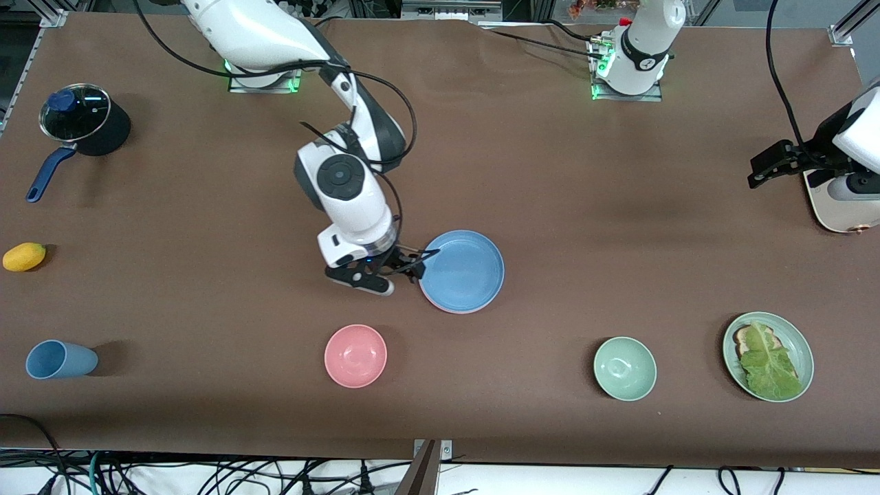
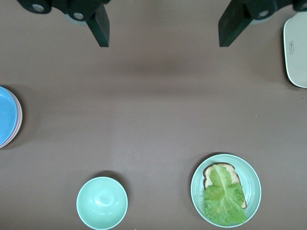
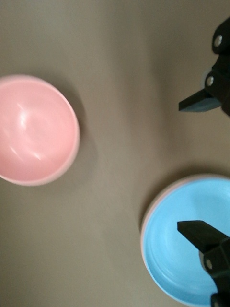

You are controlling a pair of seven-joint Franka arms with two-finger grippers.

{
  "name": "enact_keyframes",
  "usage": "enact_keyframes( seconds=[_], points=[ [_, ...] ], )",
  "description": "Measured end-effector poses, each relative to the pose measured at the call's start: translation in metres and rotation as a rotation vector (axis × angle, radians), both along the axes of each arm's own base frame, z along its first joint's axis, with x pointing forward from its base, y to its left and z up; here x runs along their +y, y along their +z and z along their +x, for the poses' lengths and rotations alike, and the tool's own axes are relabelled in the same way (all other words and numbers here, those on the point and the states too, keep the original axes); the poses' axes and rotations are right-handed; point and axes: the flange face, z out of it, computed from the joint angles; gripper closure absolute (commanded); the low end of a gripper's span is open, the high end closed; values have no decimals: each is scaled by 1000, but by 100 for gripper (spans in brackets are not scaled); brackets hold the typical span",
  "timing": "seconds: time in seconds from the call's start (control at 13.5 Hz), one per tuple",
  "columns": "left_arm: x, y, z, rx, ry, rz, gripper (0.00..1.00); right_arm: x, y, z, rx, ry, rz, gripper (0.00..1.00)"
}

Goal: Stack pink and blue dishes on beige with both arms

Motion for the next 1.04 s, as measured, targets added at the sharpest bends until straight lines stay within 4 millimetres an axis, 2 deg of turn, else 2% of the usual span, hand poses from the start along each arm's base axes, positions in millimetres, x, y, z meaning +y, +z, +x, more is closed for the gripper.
enact_keyframes(
  seconds=[0.22, 0.52, 0.74, 0.89, 1.04],
  points=[
    [2, -2, 1, 3, 1, 4, 0, -57, 34, 24, -15, 17, -63, 0],
    [6, 7, 2, -17, 10, 5, 0, -119, 72, 32, 49, 116, -123, 0],
    [7, 8, 3, -18, 11, 5, 0, -175, 127, 25, 98, 188, -124, 0],
    [7, 7, 4, -17, 11, 4, 0, -216, 167, 10, 152, 206, -83, 0],
    [7, 7, 4, -17, 11, 4, 0, -254, 194, -2, 185, 211, -67, 0]
  ],
)
